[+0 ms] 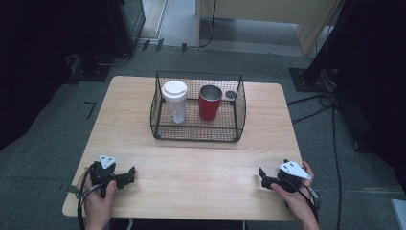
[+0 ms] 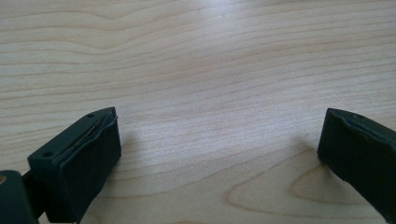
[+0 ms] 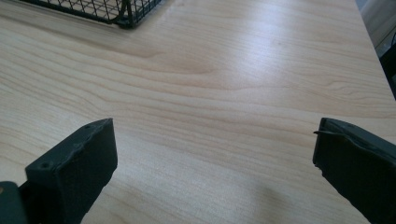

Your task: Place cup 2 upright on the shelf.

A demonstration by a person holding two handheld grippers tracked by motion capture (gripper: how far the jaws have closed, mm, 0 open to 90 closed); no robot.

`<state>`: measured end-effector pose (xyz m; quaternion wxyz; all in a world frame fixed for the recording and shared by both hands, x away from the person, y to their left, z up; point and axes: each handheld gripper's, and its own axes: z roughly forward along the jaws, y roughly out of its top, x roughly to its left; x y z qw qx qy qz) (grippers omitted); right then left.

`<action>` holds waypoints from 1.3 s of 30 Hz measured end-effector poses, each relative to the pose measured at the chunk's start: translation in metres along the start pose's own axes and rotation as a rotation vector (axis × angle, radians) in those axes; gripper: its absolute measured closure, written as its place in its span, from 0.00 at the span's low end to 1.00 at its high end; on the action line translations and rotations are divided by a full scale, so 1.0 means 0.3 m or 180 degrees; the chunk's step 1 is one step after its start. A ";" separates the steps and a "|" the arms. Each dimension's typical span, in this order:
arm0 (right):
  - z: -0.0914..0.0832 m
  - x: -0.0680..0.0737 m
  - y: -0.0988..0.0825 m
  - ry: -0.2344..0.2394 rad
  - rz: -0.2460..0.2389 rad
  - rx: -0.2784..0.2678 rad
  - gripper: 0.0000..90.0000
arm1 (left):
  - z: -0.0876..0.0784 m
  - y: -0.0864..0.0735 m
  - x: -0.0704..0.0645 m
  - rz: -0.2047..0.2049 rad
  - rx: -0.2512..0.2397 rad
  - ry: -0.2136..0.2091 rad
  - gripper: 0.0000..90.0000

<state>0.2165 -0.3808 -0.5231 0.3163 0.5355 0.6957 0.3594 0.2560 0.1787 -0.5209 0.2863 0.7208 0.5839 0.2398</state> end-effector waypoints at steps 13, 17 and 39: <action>0.040 0.008 0.006 0.0199 0.0105 0.0605 0.00 | 0.000 0.000 0.000 0.0000 0.0000 0.0001 0.00; 0.041 0.006 0.007 0.0209 0.0149 0.0629 0.00 | 0.000 0.000 0.000 -0.0001 0.0000 0.0001 0.00; 0.041 0.004 0.006 0.0213 0.0155 0.0633 0.00 | 0.000 0.000 0.000 -0.0001 0.0000 0.0000 0.00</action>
